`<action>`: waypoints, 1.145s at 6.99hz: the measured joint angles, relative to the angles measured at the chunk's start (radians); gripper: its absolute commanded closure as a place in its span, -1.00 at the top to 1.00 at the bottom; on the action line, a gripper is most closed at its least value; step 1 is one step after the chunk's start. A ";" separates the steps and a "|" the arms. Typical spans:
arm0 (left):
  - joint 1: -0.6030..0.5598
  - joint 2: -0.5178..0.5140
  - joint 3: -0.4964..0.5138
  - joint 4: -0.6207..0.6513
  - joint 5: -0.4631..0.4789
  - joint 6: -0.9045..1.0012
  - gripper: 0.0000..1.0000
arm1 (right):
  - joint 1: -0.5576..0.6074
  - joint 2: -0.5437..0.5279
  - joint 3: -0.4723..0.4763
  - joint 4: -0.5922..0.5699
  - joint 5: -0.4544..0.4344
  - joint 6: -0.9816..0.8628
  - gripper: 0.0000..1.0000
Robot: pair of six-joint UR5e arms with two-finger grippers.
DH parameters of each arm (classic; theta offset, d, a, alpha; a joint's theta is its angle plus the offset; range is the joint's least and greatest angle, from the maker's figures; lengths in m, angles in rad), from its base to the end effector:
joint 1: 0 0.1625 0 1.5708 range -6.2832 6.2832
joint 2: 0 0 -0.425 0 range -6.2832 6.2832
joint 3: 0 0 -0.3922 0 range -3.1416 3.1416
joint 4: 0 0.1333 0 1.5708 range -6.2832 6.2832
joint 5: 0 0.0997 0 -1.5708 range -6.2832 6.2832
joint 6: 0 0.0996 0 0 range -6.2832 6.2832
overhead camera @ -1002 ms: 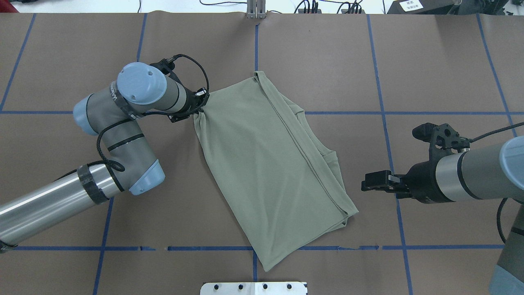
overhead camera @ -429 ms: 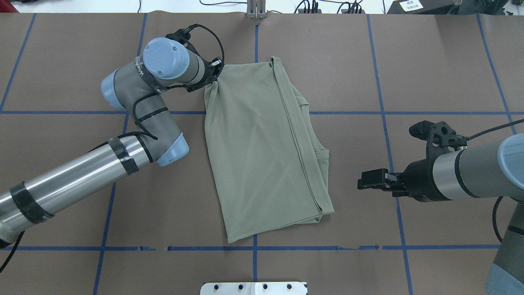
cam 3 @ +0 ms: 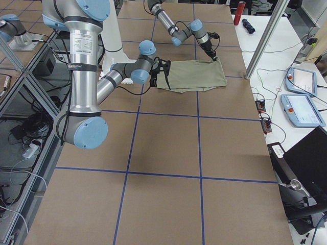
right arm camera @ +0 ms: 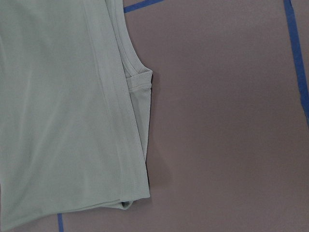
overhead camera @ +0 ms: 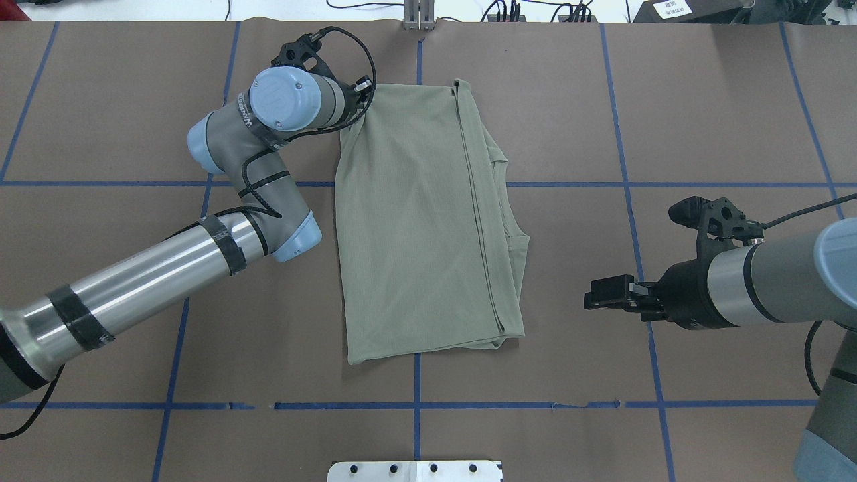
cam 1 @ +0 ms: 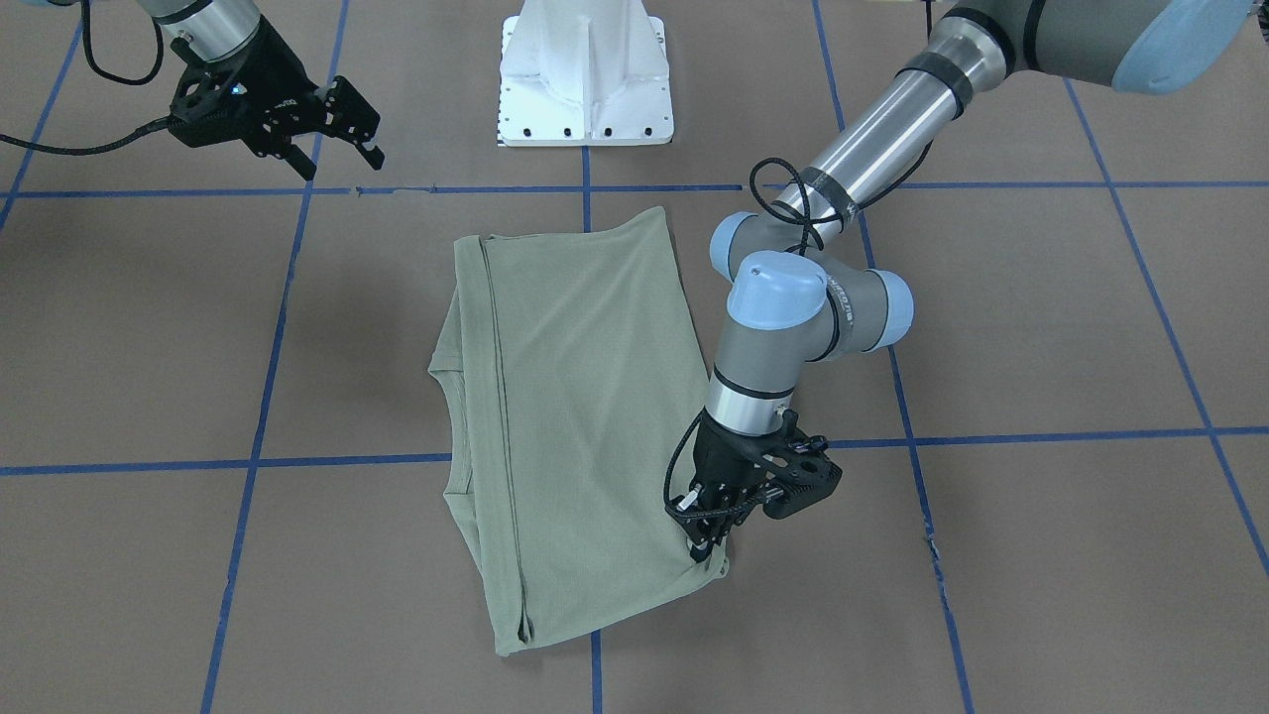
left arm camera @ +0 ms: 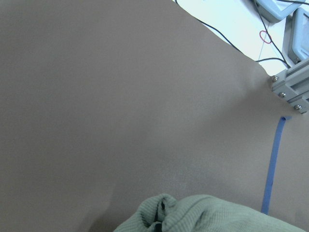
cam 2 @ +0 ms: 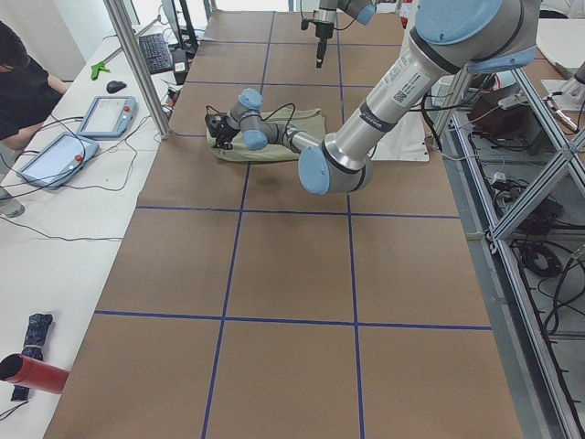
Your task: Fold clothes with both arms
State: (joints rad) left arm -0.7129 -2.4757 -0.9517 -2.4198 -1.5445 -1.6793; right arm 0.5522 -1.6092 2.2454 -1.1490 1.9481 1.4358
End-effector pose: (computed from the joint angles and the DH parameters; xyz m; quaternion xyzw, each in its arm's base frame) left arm 0.5487 -0.6541 0.2661 0.1705 0.5097 -0.3431 0.7703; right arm -0.3144 -0.3072 0.3127 0.0146 -0.5213 0.0830 0.8492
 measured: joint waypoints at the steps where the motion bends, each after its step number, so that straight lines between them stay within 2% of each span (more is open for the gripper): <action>1: 0.001 -0.025 0.048 -0.052 0.018 0.002 -0.92 | 0.001 0.000 0.001 0.000 0.000 0.000 1.00; 2: 0.001 -0.039 0.071 -0.077 0.024 0.002 0.33 | 0.001 0.000 0.001 0.000 0.000 0.000 1.00; 3: 0.001 -0.043 0.080 -0.085 0.027 0.003 0.99 | 0.001 0.000 0.001 0.000 -0.001 0.000 1.00; 7: -0.014 -0.046 0.082 -0.087 0.028 0.128 1.00 | 0.005 0.005 -0.005 0.000 -0.003 0.000 1.00; 8: -0.034 -0.044 0.076 -0.080 -0.001 0.175 1.00 | 0.004 0.020 -0.017 -0.002 -0.006 0.000 1.00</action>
State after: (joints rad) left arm -0.7474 -2.5195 -0.8761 -2.5001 -1.5452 -1.5043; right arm 0.5559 -1.5897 2.2280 -1.1506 1.9418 1.4358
